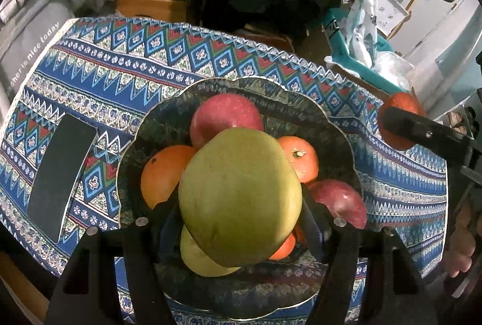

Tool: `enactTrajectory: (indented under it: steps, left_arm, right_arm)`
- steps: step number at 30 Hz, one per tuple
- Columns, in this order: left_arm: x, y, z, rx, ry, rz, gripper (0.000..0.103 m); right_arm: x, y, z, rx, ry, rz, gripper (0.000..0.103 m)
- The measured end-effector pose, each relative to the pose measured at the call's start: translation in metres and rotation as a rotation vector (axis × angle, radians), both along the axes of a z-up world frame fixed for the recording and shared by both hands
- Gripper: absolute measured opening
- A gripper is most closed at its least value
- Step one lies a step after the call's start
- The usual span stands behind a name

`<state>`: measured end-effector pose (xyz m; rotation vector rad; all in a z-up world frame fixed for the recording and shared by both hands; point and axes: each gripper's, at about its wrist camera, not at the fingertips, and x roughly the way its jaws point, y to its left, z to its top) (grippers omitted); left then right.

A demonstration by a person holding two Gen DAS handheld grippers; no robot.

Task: Organize fruits
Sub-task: 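Lower the pear into the bowl with left tool while right tool releases the orange there, then open both tools and withdraw them up from the fruit bowl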

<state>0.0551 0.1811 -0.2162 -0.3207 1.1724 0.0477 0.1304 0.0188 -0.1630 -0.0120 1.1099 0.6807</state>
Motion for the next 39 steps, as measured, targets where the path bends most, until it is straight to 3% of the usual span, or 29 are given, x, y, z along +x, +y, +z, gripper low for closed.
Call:
enactTrajectory:
  steps: [12,17,25,39]
  left_arm:
    - [-0.002,-0.004,0.016,-0.005,-0.039,-0.015,0.071]
    - [-0.010,-0.001,0.023,0.007,-0.053,-0.001,0.080]
    - [-0.016,0.012,0.027,0.020,-0.054,0.049,0.081]
    - [-0.023,0.013,0.036,0.035,-0.069,0.055,0.081]
  right_arm:
    - [0.006,0.015,-0.012,-0.007,0.028,0.026,0.045]
    - [0.008,0.024,-0.024,-0.016,0.051,0.041,0.045]
    - [0.016,0.036,-0.047,-0.034,0.091,0.038,0.047]
    - [0.013,0.041,-0.027,-0.020,0.057,0.042,0.049]
